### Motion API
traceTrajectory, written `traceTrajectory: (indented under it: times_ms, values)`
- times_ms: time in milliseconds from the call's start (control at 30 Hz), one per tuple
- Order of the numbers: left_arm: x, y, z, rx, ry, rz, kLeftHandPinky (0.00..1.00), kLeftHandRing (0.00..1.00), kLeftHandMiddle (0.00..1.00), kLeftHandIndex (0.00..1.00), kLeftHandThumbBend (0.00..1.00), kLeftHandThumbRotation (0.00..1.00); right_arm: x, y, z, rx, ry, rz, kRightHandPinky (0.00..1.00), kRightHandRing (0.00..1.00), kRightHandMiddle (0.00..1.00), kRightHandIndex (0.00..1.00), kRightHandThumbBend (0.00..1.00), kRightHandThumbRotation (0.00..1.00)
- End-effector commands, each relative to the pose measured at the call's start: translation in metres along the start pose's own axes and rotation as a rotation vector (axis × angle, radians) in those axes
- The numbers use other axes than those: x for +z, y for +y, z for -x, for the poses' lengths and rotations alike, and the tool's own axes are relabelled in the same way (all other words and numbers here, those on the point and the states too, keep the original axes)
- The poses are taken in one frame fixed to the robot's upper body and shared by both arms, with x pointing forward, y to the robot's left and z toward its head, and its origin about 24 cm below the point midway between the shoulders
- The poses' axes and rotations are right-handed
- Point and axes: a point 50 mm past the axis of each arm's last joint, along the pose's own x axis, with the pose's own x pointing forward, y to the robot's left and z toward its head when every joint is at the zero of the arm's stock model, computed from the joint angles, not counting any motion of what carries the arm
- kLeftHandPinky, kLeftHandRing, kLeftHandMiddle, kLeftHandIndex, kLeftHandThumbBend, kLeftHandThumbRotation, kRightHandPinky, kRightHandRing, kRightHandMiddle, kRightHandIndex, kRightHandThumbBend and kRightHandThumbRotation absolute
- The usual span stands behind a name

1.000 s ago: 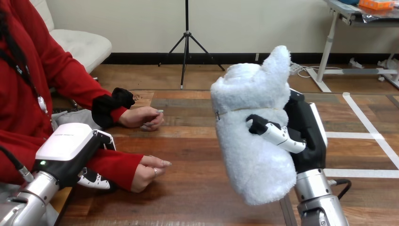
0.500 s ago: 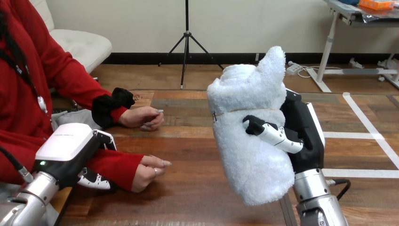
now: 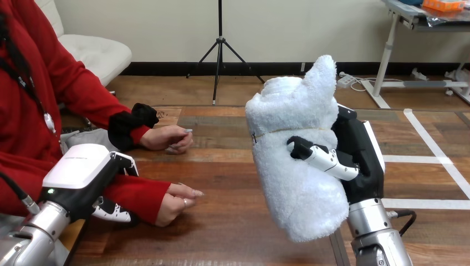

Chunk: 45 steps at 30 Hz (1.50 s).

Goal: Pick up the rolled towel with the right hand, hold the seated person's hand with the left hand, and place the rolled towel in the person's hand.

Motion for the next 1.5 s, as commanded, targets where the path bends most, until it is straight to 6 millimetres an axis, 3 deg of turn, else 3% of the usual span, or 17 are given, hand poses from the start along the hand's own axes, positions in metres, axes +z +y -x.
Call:
traceTrajectory:
  times_ms: [0, 667, 1467]
  values:
    - [0.021, 0.023, -0.024, 0.135, -0.111, 0.036, 0.39, 0.39, 0.44, 0.46, 0.79, 0.03, 0.018, 0.012, -0.032, 0.075, -0.112, -0.002, 0.03, 0.08, 0.16, 0.20, 0.42, 0.00]
    - [0.027, 0.028, -0.027, 0.158, -0.151, 0.042, 0.40, 0.40, 0.45, 0.47, 0.79, 0.04, 0.009, 0.007, -0.042, 0.080, -0.077, -0.033, 0.00, 0.05, 0.13, 0.20, 0.38, 0.00]
    - [0.035, 0.037, -0.028, 0.187, -0.213, 0.034, 0.39, 0.41, 0.46, 0.48, 0.81, 0.03, -0.002, 0.003, -0.054, 0.046, -0.026, -0.012, 0.00, 0.04, 0.13, 0.20, 0.41, 0.00]
